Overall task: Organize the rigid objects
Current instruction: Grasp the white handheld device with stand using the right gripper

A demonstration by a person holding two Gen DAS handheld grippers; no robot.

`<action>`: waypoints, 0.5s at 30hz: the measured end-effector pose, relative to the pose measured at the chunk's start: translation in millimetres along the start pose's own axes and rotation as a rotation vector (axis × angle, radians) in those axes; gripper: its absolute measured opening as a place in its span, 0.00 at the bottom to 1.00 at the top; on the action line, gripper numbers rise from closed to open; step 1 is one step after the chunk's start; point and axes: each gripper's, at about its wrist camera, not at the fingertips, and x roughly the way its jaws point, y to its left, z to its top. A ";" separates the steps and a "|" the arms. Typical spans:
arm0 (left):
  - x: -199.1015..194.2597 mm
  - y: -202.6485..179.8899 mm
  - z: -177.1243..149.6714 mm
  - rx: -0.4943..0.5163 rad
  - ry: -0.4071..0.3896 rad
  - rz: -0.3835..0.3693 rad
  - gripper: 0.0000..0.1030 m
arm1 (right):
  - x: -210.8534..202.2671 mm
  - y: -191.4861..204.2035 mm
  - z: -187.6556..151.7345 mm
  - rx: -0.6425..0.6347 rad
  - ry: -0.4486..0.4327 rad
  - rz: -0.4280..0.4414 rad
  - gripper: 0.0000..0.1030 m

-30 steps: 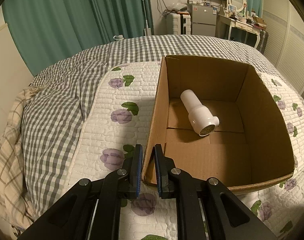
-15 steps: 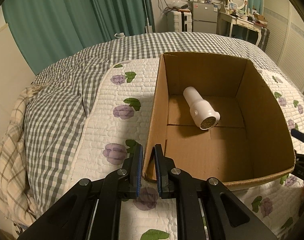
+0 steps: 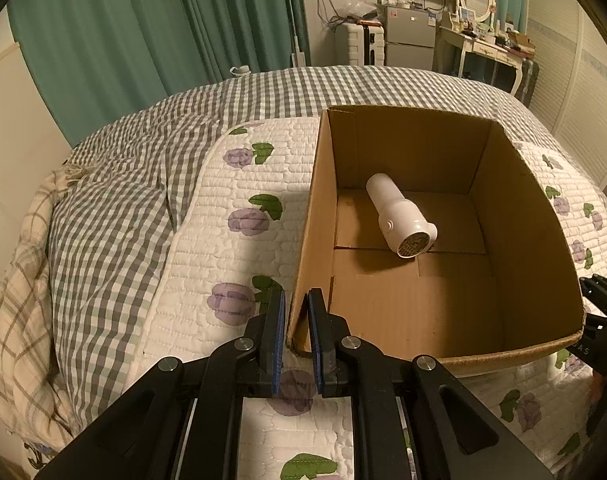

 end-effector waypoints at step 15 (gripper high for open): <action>2.4 -0.4 0.5 0.000 -0.005 -0.001 0.11 | -12.9 3.1 1.0 0.015 -0.030 0.020 0.26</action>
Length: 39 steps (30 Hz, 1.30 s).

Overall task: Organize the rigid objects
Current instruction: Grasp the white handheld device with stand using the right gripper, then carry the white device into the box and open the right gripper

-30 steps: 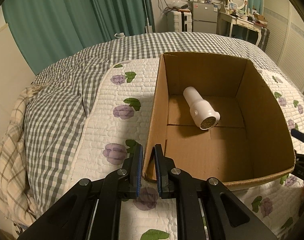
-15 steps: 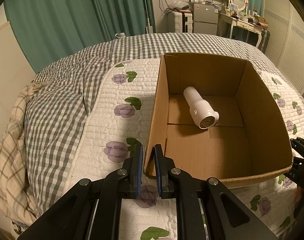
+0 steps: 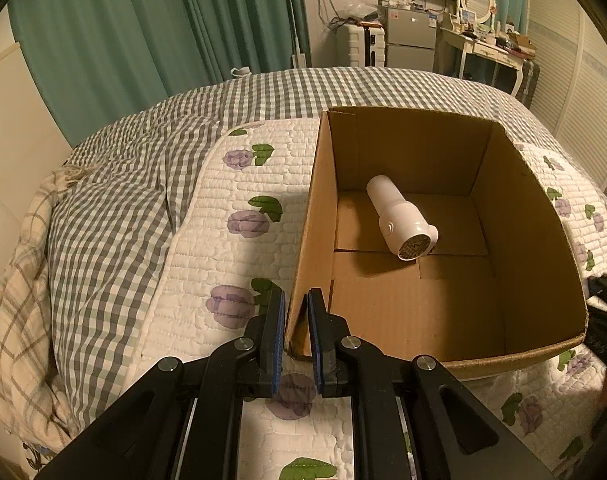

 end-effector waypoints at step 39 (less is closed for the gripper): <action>0.1 -3.0 1.9 0.007 -0.010 -0.012 0.11 | -31.4 117.5 68.0 -0.207 -0.096 0.047 0.26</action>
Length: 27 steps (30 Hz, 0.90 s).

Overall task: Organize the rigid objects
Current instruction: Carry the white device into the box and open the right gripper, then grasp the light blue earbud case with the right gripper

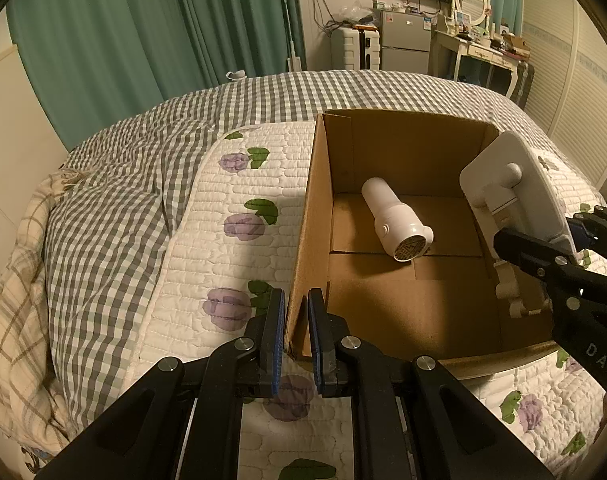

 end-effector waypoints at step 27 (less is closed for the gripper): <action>0.0 2.2 -3.7 0.001 0.020 0.013 0.11 | -71.0 -151.2 -66.2 0.234 -0.042 -0.313 0.80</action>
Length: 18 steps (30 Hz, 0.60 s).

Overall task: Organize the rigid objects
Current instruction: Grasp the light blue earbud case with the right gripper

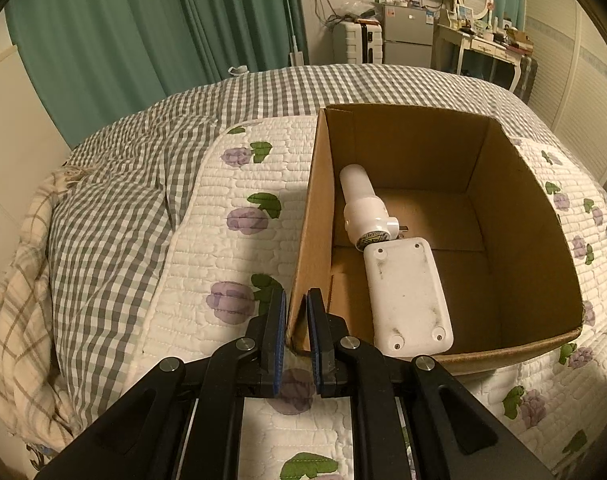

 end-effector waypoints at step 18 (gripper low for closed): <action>-0.3 -0.2 -0.5 0.006 0.004 0.011 0.11 | 87.8 13.3 -62.0 -0.069 0.227 -0.010 0.75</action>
